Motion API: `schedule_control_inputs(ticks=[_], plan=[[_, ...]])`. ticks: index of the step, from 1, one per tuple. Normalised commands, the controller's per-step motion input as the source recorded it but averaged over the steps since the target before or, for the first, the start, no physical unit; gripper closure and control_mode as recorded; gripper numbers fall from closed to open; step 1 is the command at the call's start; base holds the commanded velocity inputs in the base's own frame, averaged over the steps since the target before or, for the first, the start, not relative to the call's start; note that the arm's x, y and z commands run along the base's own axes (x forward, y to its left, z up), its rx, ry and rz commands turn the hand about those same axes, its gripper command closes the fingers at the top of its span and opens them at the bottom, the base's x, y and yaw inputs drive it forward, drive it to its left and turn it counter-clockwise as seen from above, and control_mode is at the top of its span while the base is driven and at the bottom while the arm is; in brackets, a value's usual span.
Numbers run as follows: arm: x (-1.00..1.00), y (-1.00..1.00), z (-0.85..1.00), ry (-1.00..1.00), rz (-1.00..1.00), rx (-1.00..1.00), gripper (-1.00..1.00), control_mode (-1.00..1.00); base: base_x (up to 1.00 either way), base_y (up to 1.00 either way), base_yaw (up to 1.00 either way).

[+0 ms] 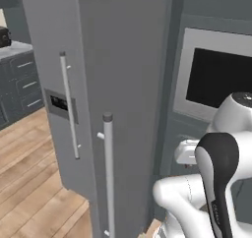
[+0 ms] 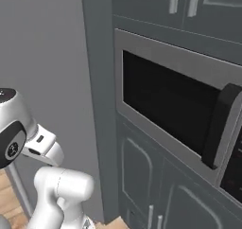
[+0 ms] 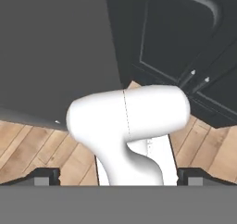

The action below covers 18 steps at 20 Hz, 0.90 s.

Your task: Place the steak on the counter behind the older steak on the same shelf of the fridge to maintain FIFO order. Close the fridge door when finished.

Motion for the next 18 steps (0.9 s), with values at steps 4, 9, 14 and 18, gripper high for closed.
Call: schedule_control_inputs(ticks=[4,9,14,18], plan=[[0.0,0.0,0.0,0.0,0.0,0.0,-1.0,1.0,0.32,-0.12,0.54],[0.0,0.0,0.0,0.0,0.0,0.0,-1.0,1.0,0.6,-0.13,0.52],[0.0,0.0,0.0,0.0,0.0,0.0,-1.0,1.0,0.58,0.0,0.45],[0.0,0.0,0.0,0.0,0.0,0.0,-1.0,1.0,0.39,0.0,0.27]])
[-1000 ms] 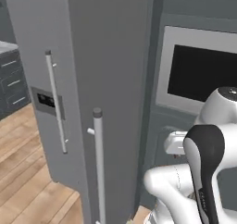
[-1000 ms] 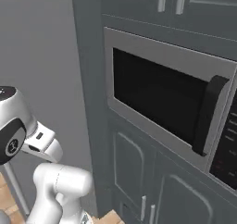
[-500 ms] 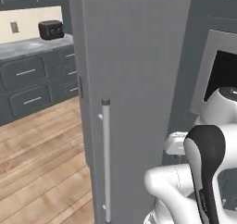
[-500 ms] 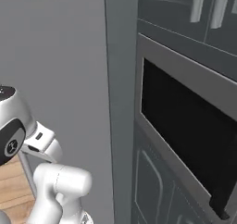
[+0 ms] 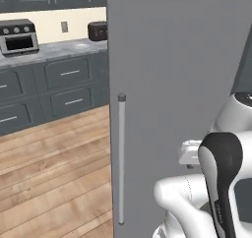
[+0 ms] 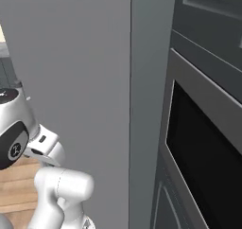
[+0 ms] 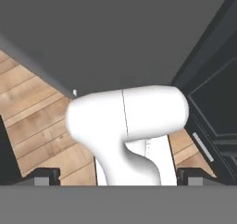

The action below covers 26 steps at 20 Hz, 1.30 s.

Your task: Place the steak on the counter behind the older steak on the same shelf of the fridge to maintain FIFO order. Close the fridge door when finished.

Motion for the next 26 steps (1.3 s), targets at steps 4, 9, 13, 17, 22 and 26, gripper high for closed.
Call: schedule_control_inputs(ticks=[4,9,13,17,22,26], plan=[[0.0,0.0,0.0,0.0,0.0,0.0,-1.0,1.0,0.5,0.0,0.1],[0.0,0.0,0.0,0.0,0.0,0.0,-1.0,1.0,0.55,0.0,0.08],[0.0,0.0,0.0,0.0,0.0,0.0,-1.0,1.0,0.32,-0.07,0.08],[0.0,0.0,0.0,0.0,0.0,0.0,-1.0,1.0,0.07,-0.08,0.05],[0.0,0.0,0.0,0.0,0.0,0.0,-1.0,1.0,0.06,0.0,0.01],[0.34,0.03,-0.05,-0.07,0.0,0.0,-1.0,-1.0,0.05,0.0,0.0]])
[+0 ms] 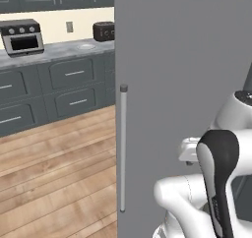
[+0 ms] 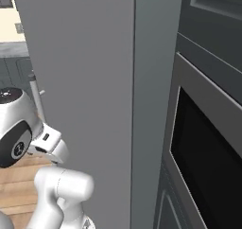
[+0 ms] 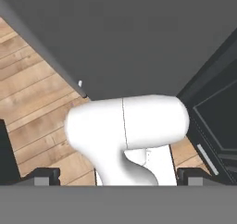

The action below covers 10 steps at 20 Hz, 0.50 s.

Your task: Place the steak on the counter behind the older steak on the same shelf of the fridge to maintain FIFO order. Close the fridge door when finished.

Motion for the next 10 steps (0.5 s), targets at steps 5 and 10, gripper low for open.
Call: schedule_control_inputs(ticks=[5,10], plan=[[0.78,0.1,-0.07,-0.16,-0.04,0.0,-1.0,-1.0,0.0,0.0,0.0],[0.73,0.01,-0.06,-0.22,-0.09,0.0,-1.0,-1.0,0.0,0.0,0.0]])
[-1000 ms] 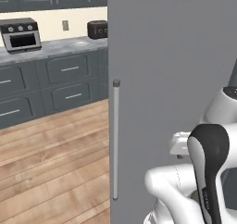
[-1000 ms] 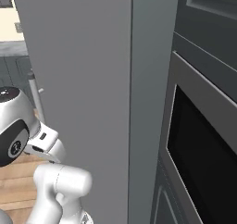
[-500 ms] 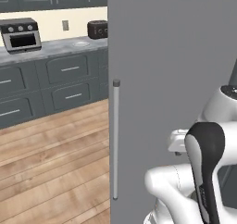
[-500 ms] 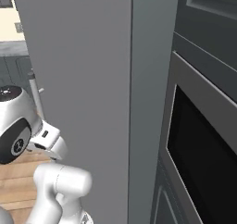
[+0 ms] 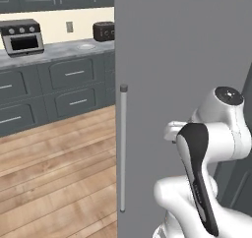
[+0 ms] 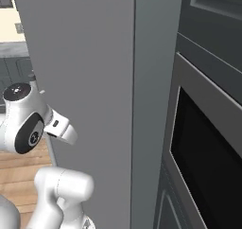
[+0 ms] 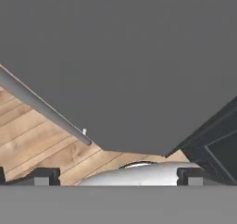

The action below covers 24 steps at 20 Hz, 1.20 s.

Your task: Place the steak on the counter behind the older steak on the same shelf of the fridge to maintain FIFO order. Close the fridge door when finished.

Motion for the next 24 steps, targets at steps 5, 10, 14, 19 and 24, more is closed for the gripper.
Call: schedule_control_inputs(ticks=[5,10,14,19,24], plan=[[0.62,0.0,-0.02,-0.28,-0.09,0.0,-1.0,-1.0,0.0,0.0,0.0],[0.47,0.0,-0.07,-0.34,-0.08,0.0,-1.0,-1.0,0.0,0.0,0.0],[0.46,0.0,-0.2,-0.34,-0.1,0.0,-1.0,-1.0,0.0,0.0,0.0],[0.51,-0.01,-0.22,-0.3,-0.11,0.0,-1.0,-1.0,0.0,0.0,0.0],[0.57,-0.07,-0.15,-0.27,-0.12,0.0,-1.0,-1.0,0.0,0.0,0.0]])
